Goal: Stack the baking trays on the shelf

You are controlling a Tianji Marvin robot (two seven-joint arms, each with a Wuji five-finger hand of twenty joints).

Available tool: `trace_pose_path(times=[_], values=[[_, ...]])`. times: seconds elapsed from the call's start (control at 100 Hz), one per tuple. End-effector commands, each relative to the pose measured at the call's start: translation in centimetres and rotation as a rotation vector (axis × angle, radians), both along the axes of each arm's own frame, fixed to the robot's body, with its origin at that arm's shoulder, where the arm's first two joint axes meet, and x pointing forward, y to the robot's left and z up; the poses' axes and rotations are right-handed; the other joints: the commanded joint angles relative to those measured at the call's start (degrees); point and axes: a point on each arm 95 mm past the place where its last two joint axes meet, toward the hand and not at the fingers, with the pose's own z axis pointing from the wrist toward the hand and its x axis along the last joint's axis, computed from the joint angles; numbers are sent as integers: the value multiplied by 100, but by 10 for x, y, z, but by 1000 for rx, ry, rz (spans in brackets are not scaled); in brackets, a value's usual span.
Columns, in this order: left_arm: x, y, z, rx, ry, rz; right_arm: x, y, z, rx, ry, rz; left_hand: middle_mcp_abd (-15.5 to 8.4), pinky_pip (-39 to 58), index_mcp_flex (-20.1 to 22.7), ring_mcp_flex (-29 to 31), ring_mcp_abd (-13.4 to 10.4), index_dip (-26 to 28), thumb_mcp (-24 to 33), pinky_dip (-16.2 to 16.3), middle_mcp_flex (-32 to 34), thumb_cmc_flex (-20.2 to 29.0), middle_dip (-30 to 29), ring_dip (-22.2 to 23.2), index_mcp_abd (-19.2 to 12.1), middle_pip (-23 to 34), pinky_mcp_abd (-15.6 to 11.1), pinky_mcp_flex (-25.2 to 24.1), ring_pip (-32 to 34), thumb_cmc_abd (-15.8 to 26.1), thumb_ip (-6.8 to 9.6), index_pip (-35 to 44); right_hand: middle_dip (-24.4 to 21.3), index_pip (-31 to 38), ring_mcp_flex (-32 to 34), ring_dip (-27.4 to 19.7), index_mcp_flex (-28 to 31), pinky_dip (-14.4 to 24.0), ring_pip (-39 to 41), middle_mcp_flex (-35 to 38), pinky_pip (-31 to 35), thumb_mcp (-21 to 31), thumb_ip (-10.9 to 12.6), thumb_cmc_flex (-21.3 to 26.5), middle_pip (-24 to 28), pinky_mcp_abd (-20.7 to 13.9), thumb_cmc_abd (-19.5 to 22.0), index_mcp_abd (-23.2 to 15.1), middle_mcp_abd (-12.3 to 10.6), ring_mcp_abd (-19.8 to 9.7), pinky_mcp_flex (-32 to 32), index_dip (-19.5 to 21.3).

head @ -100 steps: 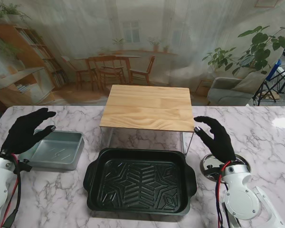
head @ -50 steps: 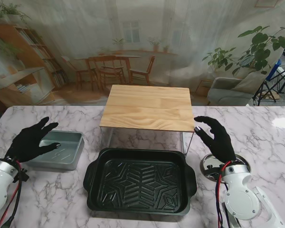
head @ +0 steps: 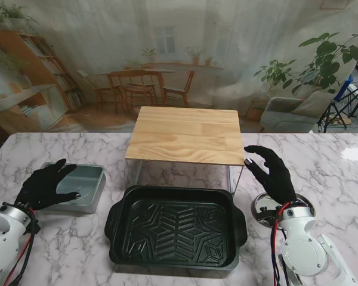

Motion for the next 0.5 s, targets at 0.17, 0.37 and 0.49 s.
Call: trace_pose_path(times=[0.17, 0.37, 0.49], values=[[-7, 11, -6, 110, 107, -8, -3, 0, -1, 13, 1, -13, -497, 219, -253, 124, -96, 121, -94, -73, 48, -194, 279, 57, -93, 236, -358, 101, 38, -1121, -337, 90, 27, 16, 105, 119, -48, 114, 0, 104, -81, -64, -18, -159, 104, -215, 20, -107, -36, -181, 14, 74], [-11, 18, -7, 185, 153, -2, -3, 0, -1, 11, 4, -12, -769, 344, -347, 181, -56, 254, 114, -34, -6, 110, 366, 93, -439, 428, -365, 235, 64, -1154, -201, 162, 32, 17, 107, 126, -46, 113, 13, 108, -77, -58, -17, -161, 116, -215, 18, -104, -24, -181, 13, 76], [-11, 18, -11, 209, 178, 6, -3, 1, -1, 9, 7, -12, -904, 565, -403, 298, 165, 373, 636, 55, 56, 438, 454, 217, -737, 568, -259, 380, 199, -1070, 282, 211, 35, 31, 119, 131, -27, 113, 27, 116, -73, 27, 5, -8, 123, -217, 113, -109, 4, -187, 13, 83]])
